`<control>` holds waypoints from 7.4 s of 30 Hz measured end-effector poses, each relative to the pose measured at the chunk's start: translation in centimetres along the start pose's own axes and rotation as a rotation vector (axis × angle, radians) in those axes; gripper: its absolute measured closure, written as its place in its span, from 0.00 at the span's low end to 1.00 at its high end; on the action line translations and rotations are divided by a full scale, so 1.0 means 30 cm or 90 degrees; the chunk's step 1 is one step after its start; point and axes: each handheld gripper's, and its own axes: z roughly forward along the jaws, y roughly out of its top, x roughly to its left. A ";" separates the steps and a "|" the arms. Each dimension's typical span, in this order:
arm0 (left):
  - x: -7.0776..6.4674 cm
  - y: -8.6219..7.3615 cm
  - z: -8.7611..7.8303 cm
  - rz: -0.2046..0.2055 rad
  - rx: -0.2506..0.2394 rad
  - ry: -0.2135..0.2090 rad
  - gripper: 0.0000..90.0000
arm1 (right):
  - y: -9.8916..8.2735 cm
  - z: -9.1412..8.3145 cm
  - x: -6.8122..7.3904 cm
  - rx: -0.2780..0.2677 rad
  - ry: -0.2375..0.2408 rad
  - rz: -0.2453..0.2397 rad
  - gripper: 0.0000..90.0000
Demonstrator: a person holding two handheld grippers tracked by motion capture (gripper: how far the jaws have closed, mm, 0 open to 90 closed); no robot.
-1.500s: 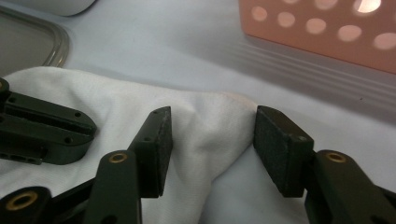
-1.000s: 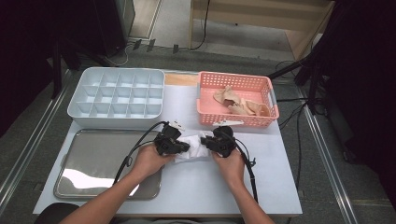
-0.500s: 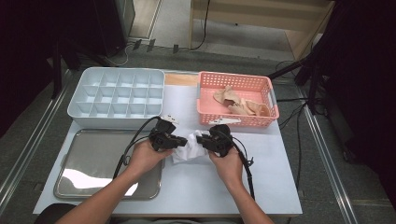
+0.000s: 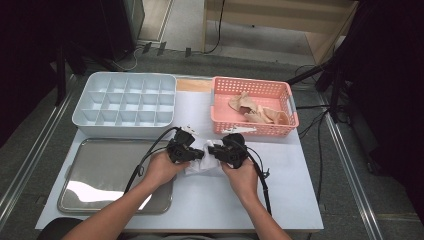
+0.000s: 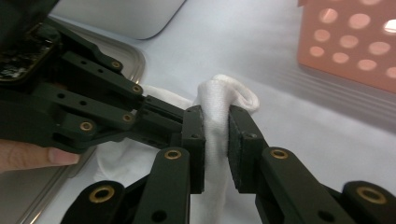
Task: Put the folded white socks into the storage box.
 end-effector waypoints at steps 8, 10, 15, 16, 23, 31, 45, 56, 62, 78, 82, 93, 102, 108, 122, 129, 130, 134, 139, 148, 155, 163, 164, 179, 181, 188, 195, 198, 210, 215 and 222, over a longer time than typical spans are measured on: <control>0.010 0.006 -0.065 -0.002 -0.005 0.007 0.94 | 0.006 0.001 0.002 -0.002 -0.003 -0.005 0.88; 0.021 0.006 -0.103 -0.002 -0.013 0.014 0.94 | 0.008 -0.001 0.005 -0.001 -0.001 -0.007 0.88; 0.045 -0.007 -0.161 -0.014 -0.022 0.022 0.94 | 0.012 0.000 0.016 0.000 0.000 -0.013 0.88; 0.056 -0.014 -0.167 -0.020 -0.025 0.023 0.94 | 0.014 0.004 0.022 0.003 0.002 -0.015 0.88; 0.080 -0.024 -0.178 -0.042 -0.044 0.034 0.94 | 0.026 0.024 0.063 0.014 0.007 -0.033 0.88; 0.090 -0.023 -0.192 -0.050 -0.059 0.031 0.94 | 0.013 0.090 0.118 0.042 0.025 -0.048 0.87; 0.087 -0.022 -0.185 -0.052 -0.066 0.028 0.94 | -0.008 0.116 0.138 0.043 0.048 -0.070 0.69; 0.099 -0.022 -0.197 -0.057 -0.071 0.034 0.94 | -0.033 0.033 0.135 0.042 0.090 -0.075 0.69; 0.096 -0.017 -0.198 -0.055 -0.074 0.028 0.93 | -0.050 0.019 0.130 0.044 0.108 -0.076 0.75; 0.045 -0.020 -0.159 -0.013 -0.045 0.025 0.92 | -0.058 0.062 0.151 0.042 0.097 -0.095 0.76; 0.049 -0.023 -0.151 -0.012 -0.039 0.028 0.92 | -0.057 0.040 0.152 0.037 0.105 -0.092 0.75; 0.059 -0.026 -0.161 -0.016 -0.040 0.036 0.92 | -0.064 -0.051 0.104 0.025 0.095 -0.065 0.98; 0.065 -0.024 -0.183 -0.024 -0.053 0.028 0.92 | -0.063 0.031 0.102 0.031 0.072 -0.048 0.99; 0.064 -0.017 -0.221 -0.034 -0.082 0.025 0.90 | -0.064 0.069 0.147 0.028 0.081 -0.069 0.97; 0.051 -0.025 -0.155 -0.024 -0.053 0.024 0.80 | -0.095 0.085 0.175 0.017 0.078 -0.087 0.92; 0.059 -0.033 -0.145 -0.022 -0.044 0.030 0.80 | -0.120 0.016 0.161 0.014 0.068 -0.084 0.92; 0.059 -0.033 -0.145 -0.022 -0.044 0.030 0.81 | -0.120 0.016 0.161 0.014 0.068 -0.084 0.92; 0.059 -0.034 -0.143 -0.021 -0.045 0.032 0.81 | -0.152 0.002 0.139 0.028 0.057 -0.075 0.92; 0.059 -0.034 -0.144 -0.020 -0.045 0.032 0.81 | -0.172 0.031 0.139 0.026 0.048 -0.079 0.92; 0.063 -0.035 -0.143 -0.022 -0.047 0.031 0.80 | -0.152 0.029 0.143 0.022 0.049 -0.068 0.93; 0.049 -0.014 -0.179 -0.036 -0.080 -0.001 0.70 | -0.162 0.045 0.142 0.017 0.048 -0.070 0.93; 0.062 -0.019 -0.111 -0.033 -0.031 0.009 0.53 | -0.176 0.046 0.143 0.016 0.047 -0.073 0.93; 0.062 -0.019 -0.111 -0.033 -0.031 0.009 0.52 | -0.176 0.046 0.143 0.016 0.047 -0.073 0.93; 0.094 -0.043 -0.065 -0.044 -0.005 -0.003 0.39 | -0.193 0.044 0.138 0.013 0.038 -0.080 0.93; 0.098 -0.044 -0.060 -0.055 0.001 -0.012 0.38 | -0.192 0.046 0.137 0.012 0.037 -0.082 0.93; 0.097 -0.044 -0.053 -0.058 0.005 -0.020 0.38 | -0.195 0.046 0.136 0.013 0.036 -0.081 0.93; 0.083 -0.048 -0.051 -0.052 0.016 -0.036 0.42 | -0.201 0.047 0.135 0.014 0.027 -0.086 0.94; 0.080 -0.050 -0.052 -0.058 0.019 -0.043 0.44 | -0.205 0.047 0.135 0.014 0.025 -0.087 0.95; 0.073 -0.052 -0.054 -0.077 0.031 -0.071 0.60 | -0.216 0.053 0.129 0.001 0.024 -0.088 0.96; 0.057 -0.055 -0.059 -0.066 0.027 -0.071 0.69 | -0.217 0.054 0.122 -0.002 0.026 -0.086 0.97; 0.043 -0.057 -0.063 -0.037 0.023 -0.054 0.77 | -0.215 0.053 0.120 0.001 0.027 -0.081 0.96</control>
